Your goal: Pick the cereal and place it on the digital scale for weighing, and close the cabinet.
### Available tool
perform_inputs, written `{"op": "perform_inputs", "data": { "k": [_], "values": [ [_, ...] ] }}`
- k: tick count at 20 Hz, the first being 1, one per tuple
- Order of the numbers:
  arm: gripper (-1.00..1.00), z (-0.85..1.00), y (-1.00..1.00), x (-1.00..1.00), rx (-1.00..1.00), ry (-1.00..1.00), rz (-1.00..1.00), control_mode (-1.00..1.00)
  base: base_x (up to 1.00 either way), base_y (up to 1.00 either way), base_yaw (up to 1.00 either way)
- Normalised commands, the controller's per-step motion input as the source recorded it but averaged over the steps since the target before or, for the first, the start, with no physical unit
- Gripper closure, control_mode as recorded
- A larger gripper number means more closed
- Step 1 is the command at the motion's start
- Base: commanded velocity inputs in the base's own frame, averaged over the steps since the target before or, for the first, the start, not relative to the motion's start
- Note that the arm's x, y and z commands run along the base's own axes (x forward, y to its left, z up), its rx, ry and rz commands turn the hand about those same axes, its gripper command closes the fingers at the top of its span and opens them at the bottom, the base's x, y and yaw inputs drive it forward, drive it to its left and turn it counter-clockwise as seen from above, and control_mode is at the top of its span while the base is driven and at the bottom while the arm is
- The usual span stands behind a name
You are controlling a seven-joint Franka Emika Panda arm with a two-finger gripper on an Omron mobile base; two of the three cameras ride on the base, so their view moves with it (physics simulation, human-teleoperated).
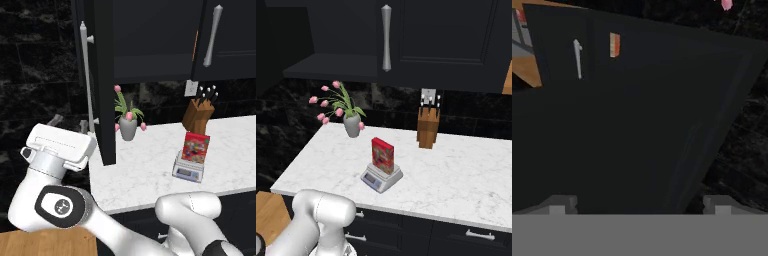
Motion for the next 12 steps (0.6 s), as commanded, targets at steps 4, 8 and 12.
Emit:
{"op": "perform_inputs", "data": {
  "k": [4, 8, 12],
  "values": [
    [-1.00, 0.42, -0.47, 0.34, 0.00, 0.00, 0.00, -1.00, 0.00, 0.00, 0.00],
    [-1.00, 0.24, -0.50, 0.64, 0.00, 0.09, 0.00, -1.00, 0.00, 0.00, 0.00],
    [-1.00, 0.22, -0.75, 0.71, 0.03, 0.19, 0.00, -1.00, 0.00, 0.00, 0.00]
  ]
}}
